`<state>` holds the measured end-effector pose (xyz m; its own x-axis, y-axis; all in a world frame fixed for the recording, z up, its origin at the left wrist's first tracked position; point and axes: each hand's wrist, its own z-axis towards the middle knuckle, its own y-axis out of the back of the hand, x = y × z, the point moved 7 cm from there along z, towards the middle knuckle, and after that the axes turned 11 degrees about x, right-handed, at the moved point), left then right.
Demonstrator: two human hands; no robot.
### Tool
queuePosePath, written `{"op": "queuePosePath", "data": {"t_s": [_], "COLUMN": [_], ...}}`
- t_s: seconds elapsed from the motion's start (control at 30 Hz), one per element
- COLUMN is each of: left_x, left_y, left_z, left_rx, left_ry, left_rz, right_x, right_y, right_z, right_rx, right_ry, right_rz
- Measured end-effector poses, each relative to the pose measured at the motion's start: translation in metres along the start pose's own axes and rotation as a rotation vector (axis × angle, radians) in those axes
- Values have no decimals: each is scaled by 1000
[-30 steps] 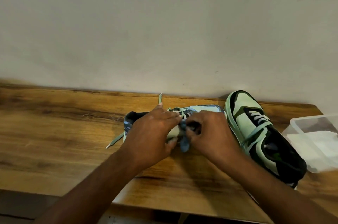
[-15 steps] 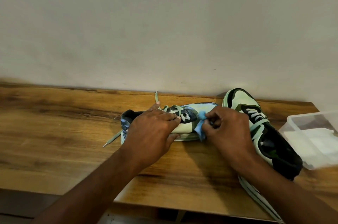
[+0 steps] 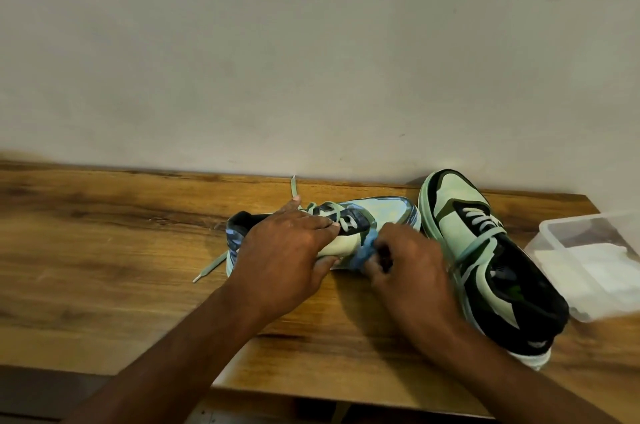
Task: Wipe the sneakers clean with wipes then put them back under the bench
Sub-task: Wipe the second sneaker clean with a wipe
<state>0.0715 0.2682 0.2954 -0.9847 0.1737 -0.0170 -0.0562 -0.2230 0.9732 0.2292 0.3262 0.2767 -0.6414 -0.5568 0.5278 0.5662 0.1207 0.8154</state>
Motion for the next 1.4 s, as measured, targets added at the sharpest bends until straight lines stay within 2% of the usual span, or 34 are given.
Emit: {"op": "queuePosePath", "data": {"t_s": [0.07, 0.13, 0.27, 0.33, 0.53, 0.6, 0.67, 0.73, 0.93, 1.1, 1.3, 1.4], "left_x": [0, -1, -2, -1, -1, 0, 0, 0, 2, -1, 6, 8], "left_y": [0, 2, 1, 0, 0, 0, 0, 0, 2, 6, 10, 11], "left_z": [1, 2, 2, 2, 4, 4, 3, 3, 3, 0, -7, -12], "left_rx": [-5, 5, 29, 37, 26, 31, 36, 45, 52, 56, 63, 74], "left_ry": [-2, 1, -2, 1, 14, 12, 15, 20, 24, -6, -11, -27], "left_rz": [-7, -15, -23, -31, -24, -24, -36, -38, -54, -55, -47, -47], "right_x": [16, 18, -18, -25, 17, 2, -21, -29, 6, -31, 11, -10], "right_y": [-18, -25, 10, 19, -23, -10, 9, 19, -7, 24, 5, 24], "right_z": [-11, -12, 10, 12, -8, 2, 13, 18, 4, 23, 10, 24], "right_rx": [100, 170, -32, -104, 101, 62, -53, -142, 15, -130, 50, -22], "right_ry": [111, 130, -86, -127, 117, 32, -80, -103, 86, -119, 28, -48], "right_rz": [-40, -50, -8, 27, -26, -6, 24, 39, -16, 130, 81, 131]}}
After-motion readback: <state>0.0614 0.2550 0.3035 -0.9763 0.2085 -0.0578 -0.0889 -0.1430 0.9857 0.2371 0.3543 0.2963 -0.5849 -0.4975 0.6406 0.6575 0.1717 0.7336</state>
